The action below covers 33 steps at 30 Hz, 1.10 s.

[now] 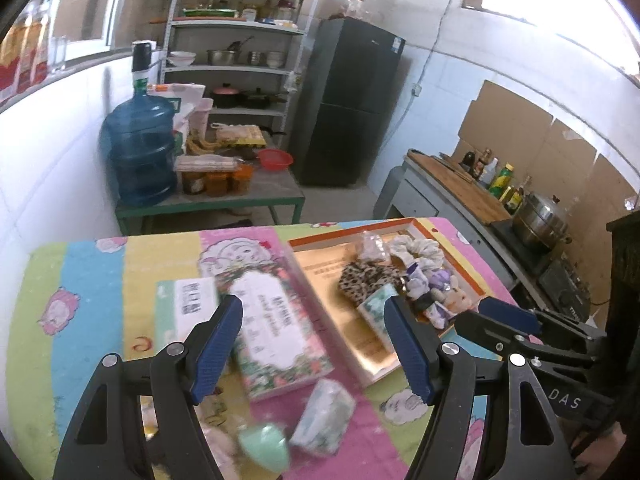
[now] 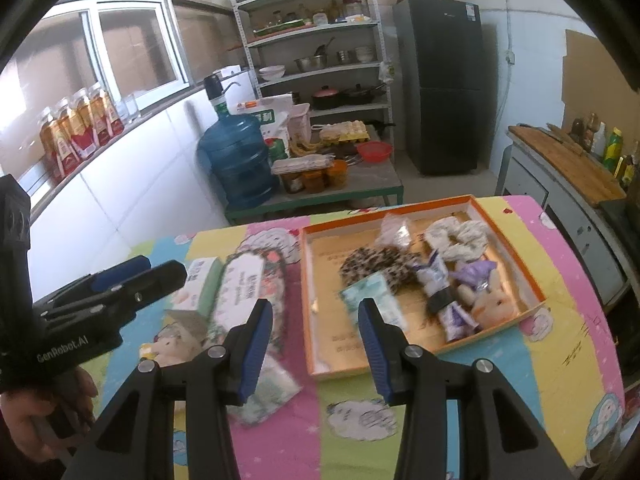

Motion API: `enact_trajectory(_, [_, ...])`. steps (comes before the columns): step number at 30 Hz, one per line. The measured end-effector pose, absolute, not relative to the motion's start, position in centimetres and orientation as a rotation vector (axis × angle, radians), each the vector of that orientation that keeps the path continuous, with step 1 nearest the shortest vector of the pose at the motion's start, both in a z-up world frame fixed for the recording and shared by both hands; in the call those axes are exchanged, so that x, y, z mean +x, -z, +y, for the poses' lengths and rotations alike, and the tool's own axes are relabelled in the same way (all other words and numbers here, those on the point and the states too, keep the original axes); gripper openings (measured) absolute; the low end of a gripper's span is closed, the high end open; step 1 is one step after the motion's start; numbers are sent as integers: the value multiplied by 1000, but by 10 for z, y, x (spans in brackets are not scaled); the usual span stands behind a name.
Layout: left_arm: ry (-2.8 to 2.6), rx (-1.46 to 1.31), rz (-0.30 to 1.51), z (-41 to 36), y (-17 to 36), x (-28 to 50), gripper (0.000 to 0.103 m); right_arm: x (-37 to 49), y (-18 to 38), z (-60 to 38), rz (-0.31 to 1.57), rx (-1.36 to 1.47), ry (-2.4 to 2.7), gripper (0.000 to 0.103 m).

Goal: Organize soft objects
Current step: 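Withdraw both tools from the box toward the remaining items on the quilt, then grasp the yellow-black snack bag with the left tool while the right tool approaches the tissue pack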

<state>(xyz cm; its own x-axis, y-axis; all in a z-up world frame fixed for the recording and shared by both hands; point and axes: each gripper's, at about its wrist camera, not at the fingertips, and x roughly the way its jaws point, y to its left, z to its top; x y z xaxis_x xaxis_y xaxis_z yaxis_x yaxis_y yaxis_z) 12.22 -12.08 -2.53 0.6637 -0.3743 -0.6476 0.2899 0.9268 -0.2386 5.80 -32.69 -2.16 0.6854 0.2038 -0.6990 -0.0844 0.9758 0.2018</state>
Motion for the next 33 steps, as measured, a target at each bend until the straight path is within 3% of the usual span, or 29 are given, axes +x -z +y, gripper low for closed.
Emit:
enact_trajectory(22, [265, -158, 726, 1, 48, 64, 75, 21, 50, -237, 851, 131, -244, 45])
enact_trajectory(33, [227, -157, 741, 25, 79, 45, 75, 20, 73, -219, 910, 118, -258, 45])
